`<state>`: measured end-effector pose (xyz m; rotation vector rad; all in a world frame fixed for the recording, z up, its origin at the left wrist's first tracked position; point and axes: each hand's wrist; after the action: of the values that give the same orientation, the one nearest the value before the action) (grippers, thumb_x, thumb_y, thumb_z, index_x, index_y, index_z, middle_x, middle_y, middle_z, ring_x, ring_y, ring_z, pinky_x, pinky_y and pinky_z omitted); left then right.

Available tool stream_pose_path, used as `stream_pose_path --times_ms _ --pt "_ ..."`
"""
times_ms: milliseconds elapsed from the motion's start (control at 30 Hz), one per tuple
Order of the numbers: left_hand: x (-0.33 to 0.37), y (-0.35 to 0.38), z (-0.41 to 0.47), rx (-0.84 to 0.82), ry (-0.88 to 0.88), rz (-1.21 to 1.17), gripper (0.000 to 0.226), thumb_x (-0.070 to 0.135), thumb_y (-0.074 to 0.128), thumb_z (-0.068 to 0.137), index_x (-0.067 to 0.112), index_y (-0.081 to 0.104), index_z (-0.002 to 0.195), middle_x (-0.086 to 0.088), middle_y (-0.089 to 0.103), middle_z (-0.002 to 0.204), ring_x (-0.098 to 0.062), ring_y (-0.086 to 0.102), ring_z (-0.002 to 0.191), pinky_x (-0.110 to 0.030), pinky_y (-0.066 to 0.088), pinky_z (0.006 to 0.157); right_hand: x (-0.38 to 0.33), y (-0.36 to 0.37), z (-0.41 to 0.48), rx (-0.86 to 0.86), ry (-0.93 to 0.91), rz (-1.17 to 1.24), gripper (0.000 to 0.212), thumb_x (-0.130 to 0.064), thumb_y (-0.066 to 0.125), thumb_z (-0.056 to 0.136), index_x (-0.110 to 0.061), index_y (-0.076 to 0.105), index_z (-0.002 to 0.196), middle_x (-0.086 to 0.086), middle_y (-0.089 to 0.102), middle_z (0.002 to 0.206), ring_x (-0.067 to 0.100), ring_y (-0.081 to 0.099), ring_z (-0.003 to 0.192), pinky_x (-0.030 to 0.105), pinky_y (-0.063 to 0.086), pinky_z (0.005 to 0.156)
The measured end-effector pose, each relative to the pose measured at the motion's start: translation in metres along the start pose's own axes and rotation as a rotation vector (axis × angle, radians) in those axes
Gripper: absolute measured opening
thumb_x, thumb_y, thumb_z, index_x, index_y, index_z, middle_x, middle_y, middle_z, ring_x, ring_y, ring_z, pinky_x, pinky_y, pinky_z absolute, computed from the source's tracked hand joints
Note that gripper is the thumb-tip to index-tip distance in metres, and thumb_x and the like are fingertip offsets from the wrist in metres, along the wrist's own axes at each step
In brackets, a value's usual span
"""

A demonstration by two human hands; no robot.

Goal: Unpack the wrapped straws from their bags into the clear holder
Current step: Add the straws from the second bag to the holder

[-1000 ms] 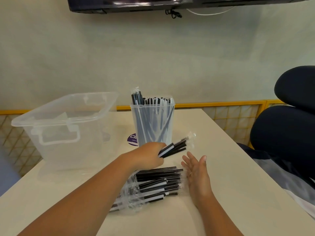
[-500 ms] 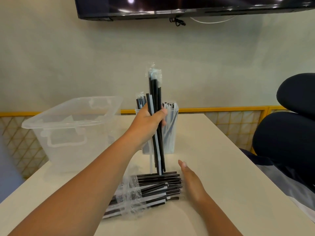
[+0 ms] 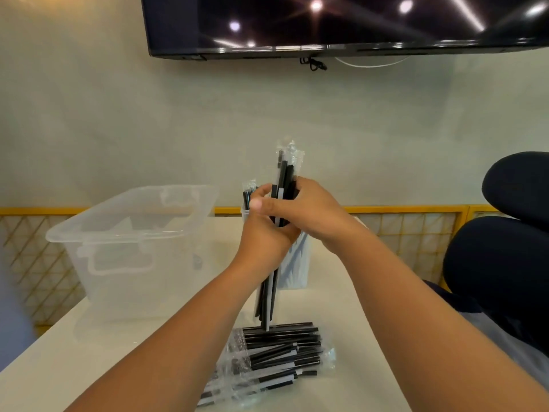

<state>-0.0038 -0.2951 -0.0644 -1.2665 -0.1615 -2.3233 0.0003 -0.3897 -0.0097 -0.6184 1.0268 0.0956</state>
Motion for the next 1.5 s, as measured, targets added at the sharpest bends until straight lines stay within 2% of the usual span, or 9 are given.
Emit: stream_pose_path --times_ms 133,300,500,733,900,1067,1200,1367,1500 --pt "0.007 0.002 0.006 0.029 -0.100 -0.267 0.047 0.002 0.044 0.095 0.002 0.032 0.140 -0.030 0.045 0.132 -0.029 0.057 0.112 -0.018 0.053 0.066 0.002 0.007 0.015 0.106 -0.001 -0.107 0.017 -0.030 0.071 0.077 -0.015 0.063 0.077 0.008 0.070 0.081 0.021 0.067 0.081 0.038 0.055 0.078" --pt "0.003 -0.001 0.005 0.029 -0.074 -0.047 0.073 -0.004 0.065 0.078 0.017 0.032 0.140 -0.003 0.059 0.106 -0.016 0.061 0.089 -0.014 0.048 0.060 -0.001 0.009 0.027 0.185 -0.042 -0.192 0.027 -0.021 0.061 0.081 -0.020 0.048 0.057 -0.003 0.051 0.055 0.017 0.052 0.056 0.032 0.046 0.059" --pt "-0.013 -0.006 -0.003 -0.115 -0.168 0.044 0.019 0.010 0.060 0.087 0.023 0.056 0.100 0.006 0.055 0.064 -0.004 0.053 0.050 -0.013 0.045 0.048 -0.010 -0.010 0.048 0.318 -0.052 -0.041 0.034 -0.017 0.061 0.079 -0.020 0.038 0.053 -0.009 0.036 0.046 0.008 0.036 0.040 0.022 0.033 0.046" --pt "-0.022 -0.007 0.033 -0.051 -0.146 0.019 0.017 0.014 0.057 0.088 0.029 0.056 0.080 0.003 0.052 0.062 -0.012 0.045 0.050 -0.021 0.042 0.048 -0.022 -0.011 0.078 0.225 -0.063 -0.078 0.031 -0.018 0.060 0.080 -0.018 0.040 0.057 -0.005 0.038 0.051 0.010 0.035 0.042 0.020 0.033 0.043" --pt "-0.020 -0.014 0.070 -0.067 -0.024 0.014 0.020 0.017 0.067 0.083 0.030 0.053 0.088 0.006 0.059 0.074 -0.009 0.058 0.067 -0.012 0.048 0.055 -0.040 -0.020 0.104 0.381 -0.213 -0.137 0.031 -0.017 0.059 0.080 -0.020 0.038 0.057 -0.007 0.038 0.053 0.008 0.038 0.046 0.023 0.037 0.050" --pt "-0.052 -0.030 0.098 -0.062 -0.086 0.131 0.057 0.030 0.073 0.078 0.028 0.045 0.128 0.009 0.048 0.122 -0.005 0.043 0.113 -0.024 0.037 0.089 -0.047 -0.041 0.132 0.586 -0.316 -0.193 0.032 -0.018 0.055 0.079 -0.022 0.032 0.057 -0.010 0.035 0.053 0.006 0.033 0.047 0.021 0.034 0.050" --pt "-0.076 -0.033 0.107 -0.001 -0.143 0.216 0.042 0.025 0.066 0.085 0.024 0.051 0.124 0.008 0.041 0.123 -0.002 0.038 0.109 -0.020 0.032 0.088 -0.015 -0.029 0.156 0.531 -0.222 -0.332 0.031 -0.020 0.055 0.079 -0.021 0.034 0.057 -0.008 0.038 0.054 0.008 0.035 0.047 0.017 0.029 0.042" --pt "-0.098 -0.030 0.117 0.044 -0.216 0.379 0.014 0.020 0.065 0.084 0.019 0.062 0.098 -0.002 0.045 0.129 -0.019 0.047 0.117 -0.028 0.039 0.095 0.037 -0.006 0.175 0.384 -0.056 -0.345 0.031 -0.021 0.056 0.080 -0.018 0.037 0.055 -0.004 0.039 0.054 0.013 0.036 0.048 0.024 0.028 0.045" --pt "-0.105 -0.030 0.119 -0.010 -0.228 0.424 0.009 0.014 0.057 0.087 0.016 0.064 0.092 -0.004 0.045 0.127 -0.016 0.046 0.107 -0.023 0.035 0.082 0.072 0.015 0.180 0.232 0.086 -0.387 0.030 -0.023 0.057 0.080 -0.016 0.040 0.057 -0.003 0.042 0.054 0.014 0.039 0.048 0.024 0.030 0.045"
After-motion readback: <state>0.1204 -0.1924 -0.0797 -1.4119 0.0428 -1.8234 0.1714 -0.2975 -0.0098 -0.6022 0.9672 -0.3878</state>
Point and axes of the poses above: each hand's wrist, its own z-axis towards the middle knuckle, its own y-axis out of the palm, x = y × z
